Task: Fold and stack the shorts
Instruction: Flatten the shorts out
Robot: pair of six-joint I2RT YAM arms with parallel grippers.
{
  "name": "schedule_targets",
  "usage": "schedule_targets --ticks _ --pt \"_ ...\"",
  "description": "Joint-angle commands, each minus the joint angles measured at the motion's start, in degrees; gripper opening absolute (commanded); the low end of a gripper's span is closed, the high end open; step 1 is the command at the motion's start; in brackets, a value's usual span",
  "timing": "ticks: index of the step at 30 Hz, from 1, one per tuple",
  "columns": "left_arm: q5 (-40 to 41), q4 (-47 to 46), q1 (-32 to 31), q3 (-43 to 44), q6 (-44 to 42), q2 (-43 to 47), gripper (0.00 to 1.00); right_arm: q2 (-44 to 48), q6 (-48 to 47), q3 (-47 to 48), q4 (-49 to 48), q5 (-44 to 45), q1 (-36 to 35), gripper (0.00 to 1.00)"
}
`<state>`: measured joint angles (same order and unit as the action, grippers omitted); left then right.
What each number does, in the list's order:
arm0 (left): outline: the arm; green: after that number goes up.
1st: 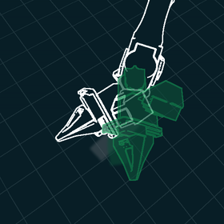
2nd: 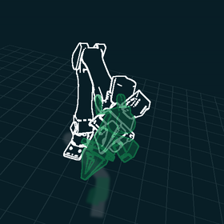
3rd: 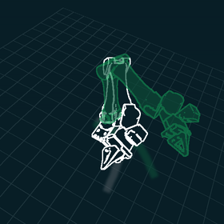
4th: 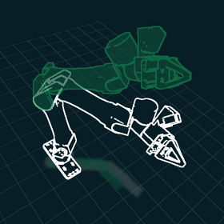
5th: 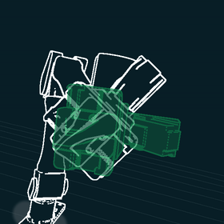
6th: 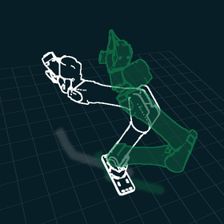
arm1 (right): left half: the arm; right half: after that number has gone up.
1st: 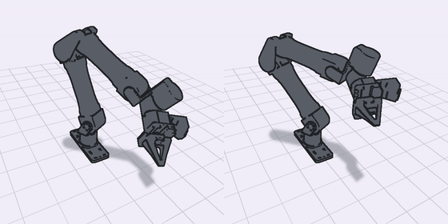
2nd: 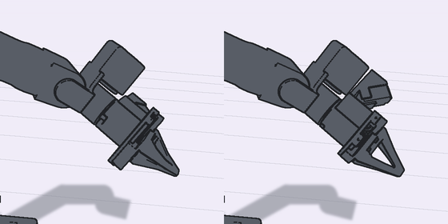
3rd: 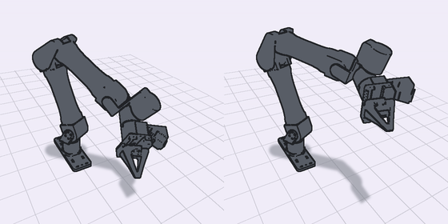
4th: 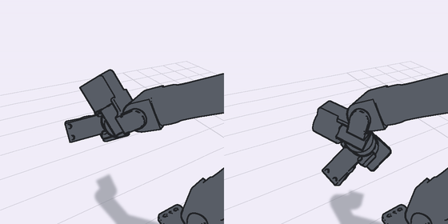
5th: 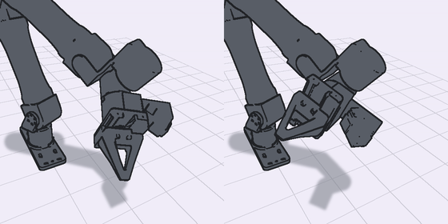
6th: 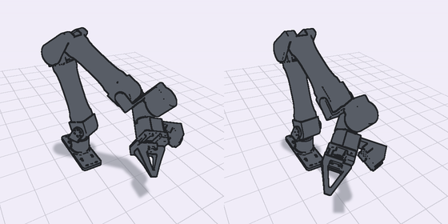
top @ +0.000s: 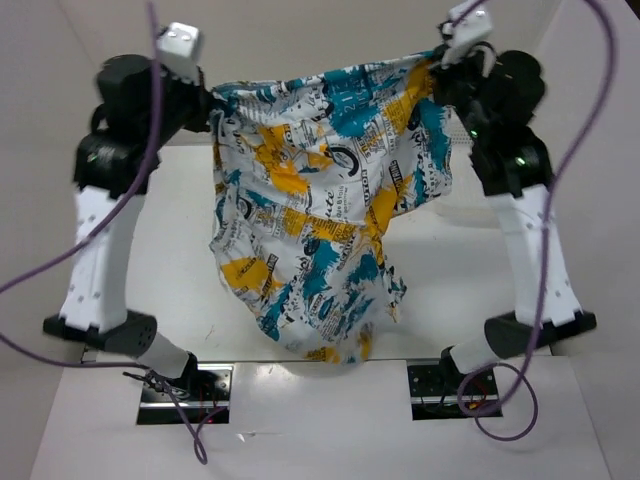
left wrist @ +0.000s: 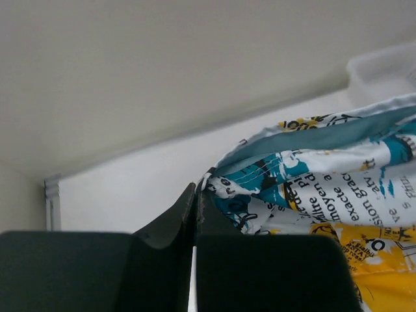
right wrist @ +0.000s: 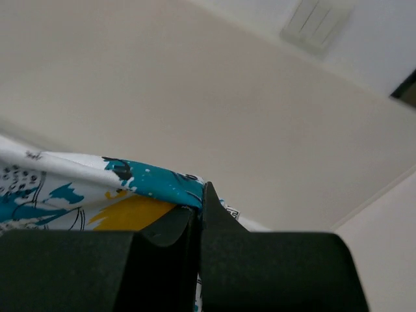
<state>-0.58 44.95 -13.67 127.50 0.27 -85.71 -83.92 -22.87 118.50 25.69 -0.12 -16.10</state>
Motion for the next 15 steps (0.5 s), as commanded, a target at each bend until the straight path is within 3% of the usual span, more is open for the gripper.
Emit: schedule_targets --ticks 1,9,15 --pt "2.78 -2.49 1.18 -1.82 -0.27 -7.94 0.00 -11.31 -1.47 -2.22 -1.08 3.02 0.54 0.00" --pt "-1.88 -9.08 6.90 -1.37 -0.27 -23.44 0.00 -32.51 -2.26 10.16 1.11 2.49 0.54 0.00" --pt "-3.64 -13.48 7.52 -8.31 -0.27 -26.69 0.00 -35.17 -1.21 8.25 1.64 1.97 0.01 0.00"
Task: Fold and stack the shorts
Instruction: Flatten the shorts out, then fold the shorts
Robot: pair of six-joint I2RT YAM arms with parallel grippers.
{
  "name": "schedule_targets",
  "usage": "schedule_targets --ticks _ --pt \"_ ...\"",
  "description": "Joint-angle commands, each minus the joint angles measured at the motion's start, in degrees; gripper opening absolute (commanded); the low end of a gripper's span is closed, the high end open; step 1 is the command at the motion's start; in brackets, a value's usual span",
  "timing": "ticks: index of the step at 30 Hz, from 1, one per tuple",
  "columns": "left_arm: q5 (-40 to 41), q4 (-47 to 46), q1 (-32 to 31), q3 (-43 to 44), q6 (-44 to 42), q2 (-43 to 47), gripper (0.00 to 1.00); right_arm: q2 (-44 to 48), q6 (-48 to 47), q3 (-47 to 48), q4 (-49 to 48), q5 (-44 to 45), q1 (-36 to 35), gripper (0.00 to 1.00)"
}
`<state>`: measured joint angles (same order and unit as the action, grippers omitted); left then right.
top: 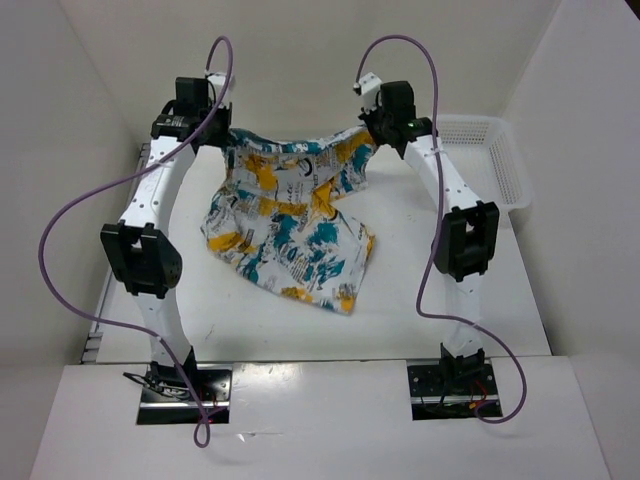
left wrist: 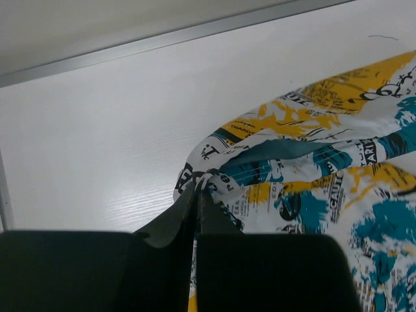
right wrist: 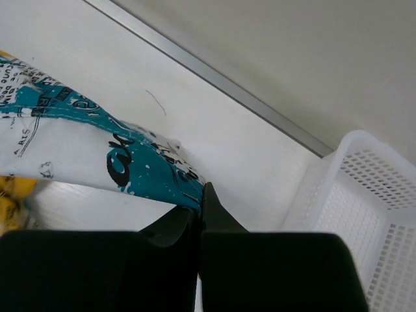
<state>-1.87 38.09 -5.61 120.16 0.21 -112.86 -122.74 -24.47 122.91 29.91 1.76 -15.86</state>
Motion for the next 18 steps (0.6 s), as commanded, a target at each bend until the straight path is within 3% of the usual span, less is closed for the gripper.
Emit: schedule_targets --ticks 1,8,13,18 --pt "-2.87 -7.32 -0.55 -0.98 -0.21 0.45 0.00 3.65 0.39 2.96 -2.58 0.78 -0.23 0.00" --pt "-2.35 -9.17 2.44 -6.94 -0.21 1.93 0.00 10.22 -3.91 -6.79 -2.05 4.03 -4.09 0.00" --pt "0.62 -9.17 3.76 -20.64 -0.21 12.38 0.00 24.17 -6.90 -27.85 -0.73 7.02 -11.80 0.00" --pt "0.56 -8.39 6.74 -30.76 -0.21 21.00 0.00 36.50 -6.91 -41.59 1.28 8.70 -19.73 0.00"
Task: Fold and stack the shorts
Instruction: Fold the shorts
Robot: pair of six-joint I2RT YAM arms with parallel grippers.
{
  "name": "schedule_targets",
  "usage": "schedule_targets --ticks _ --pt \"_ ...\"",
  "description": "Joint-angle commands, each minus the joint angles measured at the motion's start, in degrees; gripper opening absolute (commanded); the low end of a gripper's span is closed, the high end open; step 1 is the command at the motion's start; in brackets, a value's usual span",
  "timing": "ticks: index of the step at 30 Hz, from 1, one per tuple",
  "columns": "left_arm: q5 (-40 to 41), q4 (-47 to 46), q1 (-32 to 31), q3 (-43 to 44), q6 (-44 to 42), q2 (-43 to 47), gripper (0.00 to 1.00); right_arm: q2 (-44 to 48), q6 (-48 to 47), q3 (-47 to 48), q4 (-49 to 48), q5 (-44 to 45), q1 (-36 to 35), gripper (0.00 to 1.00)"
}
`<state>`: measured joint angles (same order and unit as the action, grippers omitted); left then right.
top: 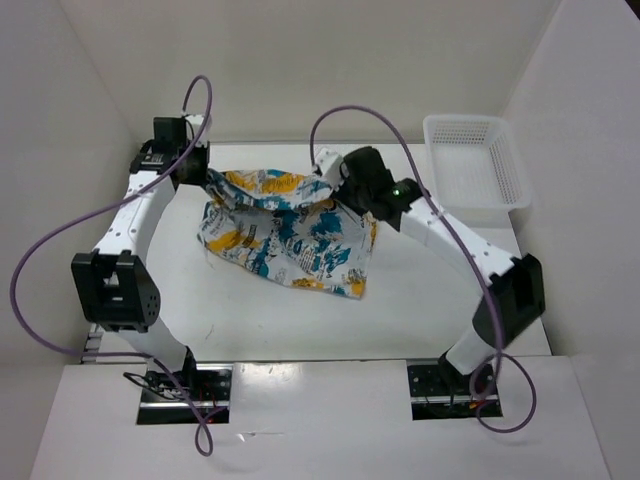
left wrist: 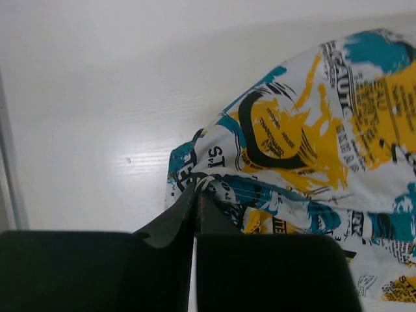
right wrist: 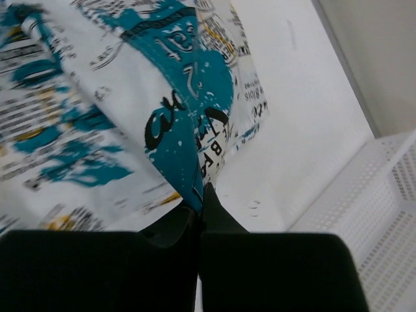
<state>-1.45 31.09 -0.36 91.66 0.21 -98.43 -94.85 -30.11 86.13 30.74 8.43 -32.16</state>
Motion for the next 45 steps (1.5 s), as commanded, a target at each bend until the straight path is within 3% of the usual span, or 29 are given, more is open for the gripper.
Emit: schedule_targets --ticks 1,5,11,17,20,24,26,27,28,29,33,35,36,37,40,41,45 --pt "0.14 -1.38 1.50 -3.84 -0.21 7.46 0.00 10.28 -1.27 -6.92 0.46 2.03 -4.91 0.00" --pt "1.45 -3.84 2.03 -15.42 -0.21 12.64 0.02 13.54 1.28 -14.56 2.39 -1.65 -7.56 0.00" --pt "2.60 -0.87 2.03 -22.73 -0.21 19.05 0.03 18.19 -2.50 -23.45 4.06 -4.90 -12.39 0.00" --pt "6.90 -0.86 0.89 -38.89 -0.21 29.34 0.04 19.97 -5.05 -32.24 4.06 -9.03 -17.23 0.00" --pt "8.65 -1.47 0.89 -41.90 -0.21 30.05 0.04 19.97 -4.44 -35.06 3.45 -11.58 -20.13 0.01" --pt "10.59 -3.58 0.37 -43.67 -0.21 28.39 0.09 19.97 -3.91 -37.34 1.34 -12.21 -20.66 0.18" --pt "11.38 -2.71 -0.34 -45.42 -0.21 28.38 0.19 19.97 -4.43 -37.88 1.34 -12.21 -20.66 0.33" --pt "12.17 -1.75 -1.21 -45.43 -0.21 28.91 0.25 19.97 -4.43 -37.88 1.86 -12.21 -20.66 0.48" --pt "12.96 0.61 -2.09 -45.95 -0.21 29.43 0.35 20.57 -4.43 -37.88 3.61 -12.21 -20.66 0.84" --pt "12.97 2.03 -2.10 -45.95 -0.21 30.13 0.40 20.58 -4.43 -37.88 4.49 -12.73 -20.66 0.94" --pt "12.10 9.24 -2.63 -45.34 -0.21 40.31 0.66 23.56 2.14 -32.97 6.61 -14.66 -19.09 1.00" --pt "7.11 10.04 -2.63 -43.77 -0.21 46.19 0.79 23.57 6.09 -28.94 4.69 -17.20 -12.69 1.00" --pt "5.08 10.04 -2.63 -40.71 -0.21 47.01 0.91 22.61 12.12 -27.69 3.72 -20.35 -9.88 1.00" --pt "3.32 8.56 -2.63 -38.42 -0.21 47.02 0.93 18.86 15.31 -24.98 2.93 -22.47 -4.28 1.00" --pt "-2.75 12.14 -0.71 -24.11 -0.21 34.05 0.97 12.42 29.54 -22.24 -0.49 -30.39 3.92 1.00" --pt "-6.77 13.02 2.61 -21.11 -0.21 26.96 0.98 9.97 32.71 -22.23 -3.29 -30.92 7.43 0.95" --pt "-3.92 9.34 3.70 -18.09 -0.21 16.10 0.99 4.33 43.70 -19.95 -6.48 -20.33 8.26 0.88"
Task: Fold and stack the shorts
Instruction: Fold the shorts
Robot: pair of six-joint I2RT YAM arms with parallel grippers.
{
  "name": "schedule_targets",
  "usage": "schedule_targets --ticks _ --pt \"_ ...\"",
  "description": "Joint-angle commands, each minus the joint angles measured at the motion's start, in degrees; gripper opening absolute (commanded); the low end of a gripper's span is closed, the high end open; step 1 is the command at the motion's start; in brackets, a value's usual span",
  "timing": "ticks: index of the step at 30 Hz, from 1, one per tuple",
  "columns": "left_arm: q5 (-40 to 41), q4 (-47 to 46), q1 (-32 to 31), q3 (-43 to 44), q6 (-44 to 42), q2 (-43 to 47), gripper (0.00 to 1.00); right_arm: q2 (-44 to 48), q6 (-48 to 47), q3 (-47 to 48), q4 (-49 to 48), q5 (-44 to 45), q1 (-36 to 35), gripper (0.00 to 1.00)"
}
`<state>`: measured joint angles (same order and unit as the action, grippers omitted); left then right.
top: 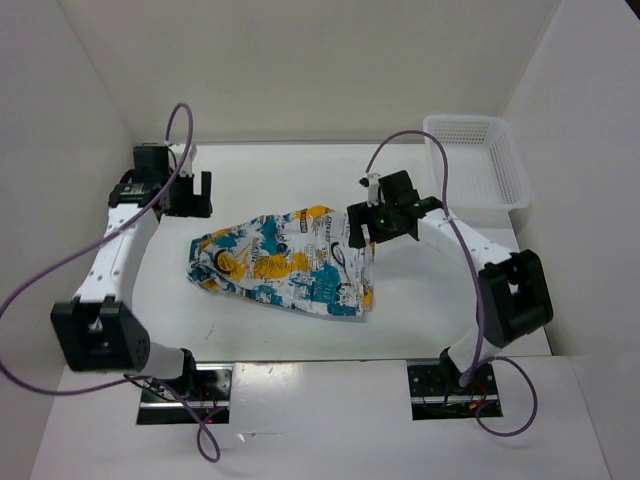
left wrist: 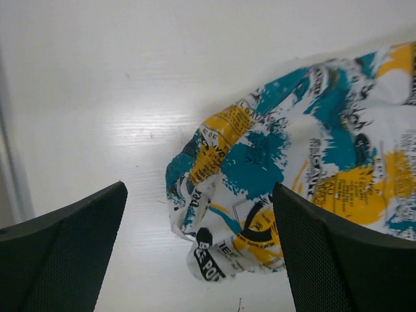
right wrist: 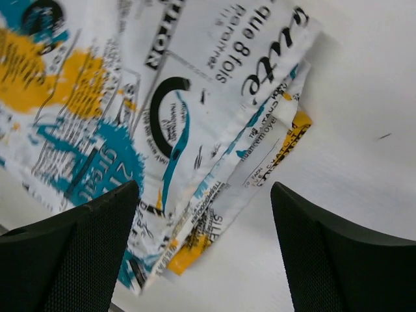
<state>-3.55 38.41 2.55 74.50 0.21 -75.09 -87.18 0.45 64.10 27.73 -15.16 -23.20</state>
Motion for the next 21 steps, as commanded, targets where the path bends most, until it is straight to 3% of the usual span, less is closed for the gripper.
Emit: schedule_targets --ticks 1,4,16,21 --pt "-1.29 2.02 0.79 0.02 -0.21 -11.53 0.99 -4.31 14.31 2.78 -3.47 4.25 -0.10 0.87" --pt "-3.03 2.63 2.64 0.56 -0.21 -16.74 0.99 -9.13 19.14 4.19 -3.47 7.59 0.61 0.85" --pt "-2.78 0.09 3.34 -9.72 -0.21 -19.04 0.99 -19.95 23.90 7.10 -1.45 11.29 1.84 0.90" --pt "1.97 -2.99 1.32 -14.90 -0.21 -19.04 0.99 -20.49 23.90 4.12 -0.92 10.07 0.35 0.81"
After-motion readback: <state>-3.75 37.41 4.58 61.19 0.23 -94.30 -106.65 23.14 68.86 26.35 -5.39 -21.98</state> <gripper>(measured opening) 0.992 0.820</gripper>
